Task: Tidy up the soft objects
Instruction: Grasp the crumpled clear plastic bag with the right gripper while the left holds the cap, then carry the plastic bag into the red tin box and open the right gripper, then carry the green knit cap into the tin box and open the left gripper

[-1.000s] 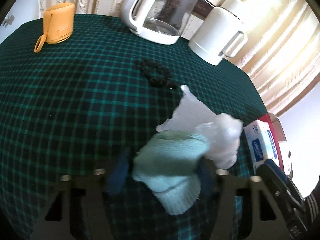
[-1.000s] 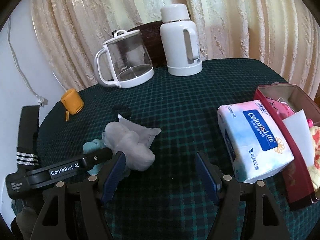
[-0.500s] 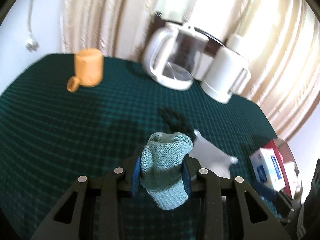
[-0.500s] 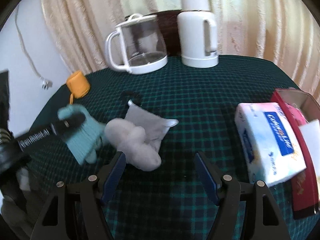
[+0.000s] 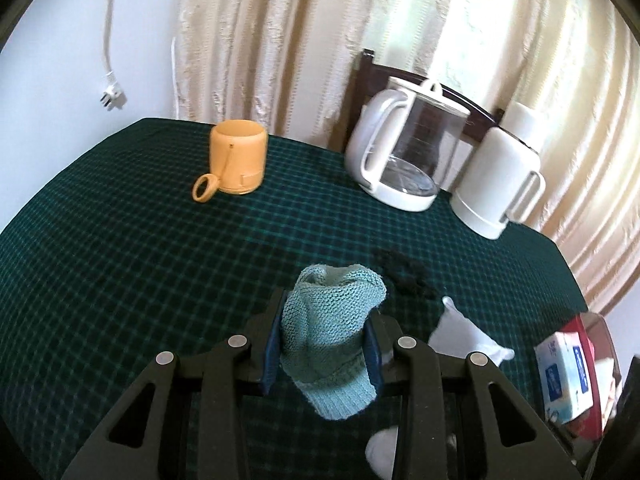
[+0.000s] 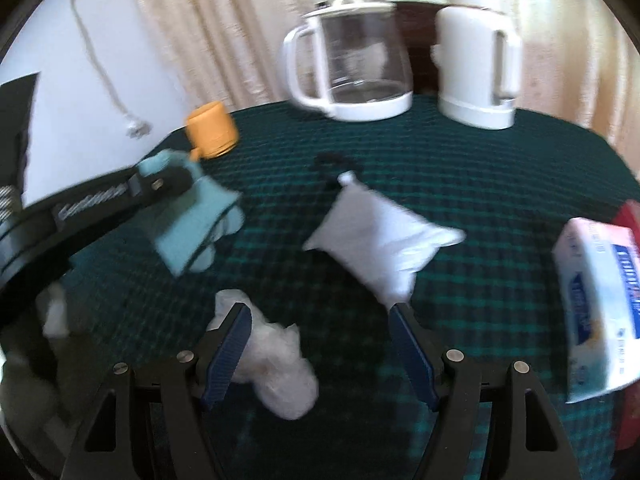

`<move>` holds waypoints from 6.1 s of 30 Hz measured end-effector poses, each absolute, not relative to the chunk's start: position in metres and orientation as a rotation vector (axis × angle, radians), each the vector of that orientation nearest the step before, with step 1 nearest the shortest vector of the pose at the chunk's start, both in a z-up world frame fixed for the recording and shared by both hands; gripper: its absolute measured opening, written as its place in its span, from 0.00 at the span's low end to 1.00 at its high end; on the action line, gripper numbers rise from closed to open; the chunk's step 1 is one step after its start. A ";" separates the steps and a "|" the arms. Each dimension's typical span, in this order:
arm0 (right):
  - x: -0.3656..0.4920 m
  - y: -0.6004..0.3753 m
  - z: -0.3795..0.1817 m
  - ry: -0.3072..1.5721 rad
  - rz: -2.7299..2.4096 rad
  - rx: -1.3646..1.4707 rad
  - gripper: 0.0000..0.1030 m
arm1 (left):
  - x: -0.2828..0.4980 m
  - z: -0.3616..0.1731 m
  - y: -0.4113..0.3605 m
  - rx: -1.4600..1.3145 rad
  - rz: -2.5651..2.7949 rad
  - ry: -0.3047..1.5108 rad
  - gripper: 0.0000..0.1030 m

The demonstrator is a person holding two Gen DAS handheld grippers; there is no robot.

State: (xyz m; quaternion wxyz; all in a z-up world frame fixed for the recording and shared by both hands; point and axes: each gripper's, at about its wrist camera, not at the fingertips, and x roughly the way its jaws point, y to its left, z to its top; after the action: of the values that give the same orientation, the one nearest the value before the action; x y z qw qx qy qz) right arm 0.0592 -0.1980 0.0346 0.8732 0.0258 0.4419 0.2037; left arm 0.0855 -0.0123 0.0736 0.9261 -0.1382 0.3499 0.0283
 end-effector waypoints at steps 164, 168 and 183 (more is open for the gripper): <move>-0.084 -0.505 0.092 0.487 -0.460 0.454 0.73 | 0.112 0.133 -0.436 0.106 -0.924 0.756 0.52; -0.082 -0.500 0.091 0.491 -0.449 0.452 0.73 | 0.107 0.137 -0.435 0.089 -0.960 0.729 0.63; -0.077 -0.486 0.092 0.503 -0.404 0.450 0.73 | 0.122 0.125 -0.397 0.108 -0.807 0.719 0.65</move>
State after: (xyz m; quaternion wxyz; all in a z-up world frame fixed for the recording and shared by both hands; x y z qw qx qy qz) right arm -0.0773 -0.4863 0.0921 0.9237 0.2191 0.2453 -0.1966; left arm 0.1217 -0.3969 0.1246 0.8560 0.0515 0.3420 -0.3842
